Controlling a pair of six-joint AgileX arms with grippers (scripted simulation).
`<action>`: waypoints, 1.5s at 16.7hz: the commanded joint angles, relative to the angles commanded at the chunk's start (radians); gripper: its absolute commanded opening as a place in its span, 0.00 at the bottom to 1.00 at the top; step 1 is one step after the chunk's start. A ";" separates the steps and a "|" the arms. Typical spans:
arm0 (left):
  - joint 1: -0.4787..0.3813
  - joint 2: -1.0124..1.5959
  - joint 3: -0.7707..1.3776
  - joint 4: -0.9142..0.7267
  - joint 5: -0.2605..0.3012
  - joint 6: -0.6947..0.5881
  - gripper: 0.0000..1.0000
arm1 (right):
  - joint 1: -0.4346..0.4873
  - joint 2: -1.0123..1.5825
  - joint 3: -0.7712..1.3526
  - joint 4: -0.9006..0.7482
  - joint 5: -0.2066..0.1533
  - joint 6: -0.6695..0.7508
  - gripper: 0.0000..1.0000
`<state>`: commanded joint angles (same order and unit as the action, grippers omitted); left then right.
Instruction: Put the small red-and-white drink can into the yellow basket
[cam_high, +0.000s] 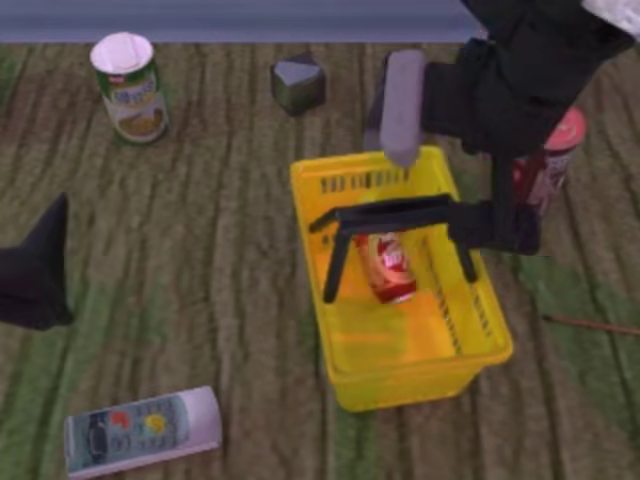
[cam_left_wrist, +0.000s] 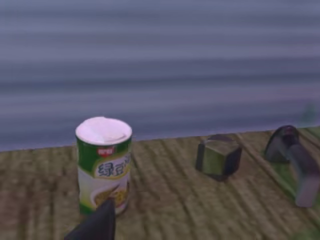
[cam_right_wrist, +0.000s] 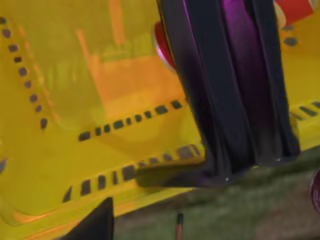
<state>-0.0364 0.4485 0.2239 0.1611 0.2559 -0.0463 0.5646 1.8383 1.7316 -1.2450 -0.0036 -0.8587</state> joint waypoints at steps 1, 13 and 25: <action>0.011 -0.090 -0.043 -0.033 -0.046 0.006 1.00 | 0.023 0.076 0.075 -0.049 0.000 -0.035 1.00; 0.056 -0.448 -0.224 -0.161 -0.256 0.046 1.00 | 0.118 0.366 0.391 -0.244 0.006 -0.186 1.00; 0.056 -0.448 -0.224 -0.161 -0.256 0.046 1.00 | 0.122 0.352 0.290 -0.157 0.007 -0.184 0.77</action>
<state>0.0200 0.0000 0.0000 0.0000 0.0000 0.0000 0.6862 2.1905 2.0219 -1.4021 0.0030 -1.0432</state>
